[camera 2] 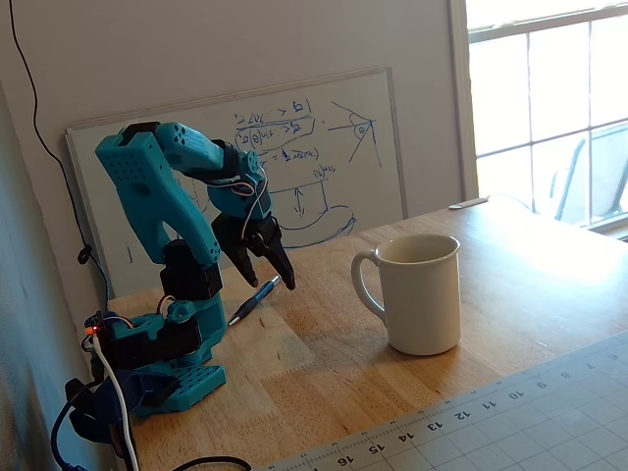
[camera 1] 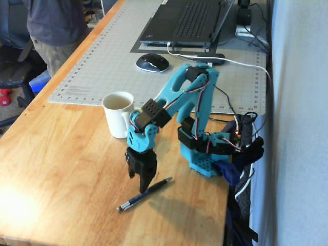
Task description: Grasp a pen and put it in a mug.
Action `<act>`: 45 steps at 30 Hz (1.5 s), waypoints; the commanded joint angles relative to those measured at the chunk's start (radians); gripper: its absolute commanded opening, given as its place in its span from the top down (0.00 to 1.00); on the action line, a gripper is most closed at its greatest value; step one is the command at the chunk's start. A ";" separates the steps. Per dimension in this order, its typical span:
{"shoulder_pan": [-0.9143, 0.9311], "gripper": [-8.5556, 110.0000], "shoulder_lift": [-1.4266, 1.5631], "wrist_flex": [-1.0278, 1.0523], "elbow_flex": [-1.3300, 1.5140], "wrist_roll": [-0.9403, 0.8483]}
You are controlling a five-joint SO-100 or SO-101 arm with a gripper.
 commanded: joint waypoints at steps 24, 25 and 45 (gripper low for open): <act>-0.063 0.71 -0.115 -0.112 -0.107 0.009; -0.063 0.71 -0.121 -0.112 -0.101 0.009; -0.026 0.93 -0.189 -0.112 -0.106 0.009</act>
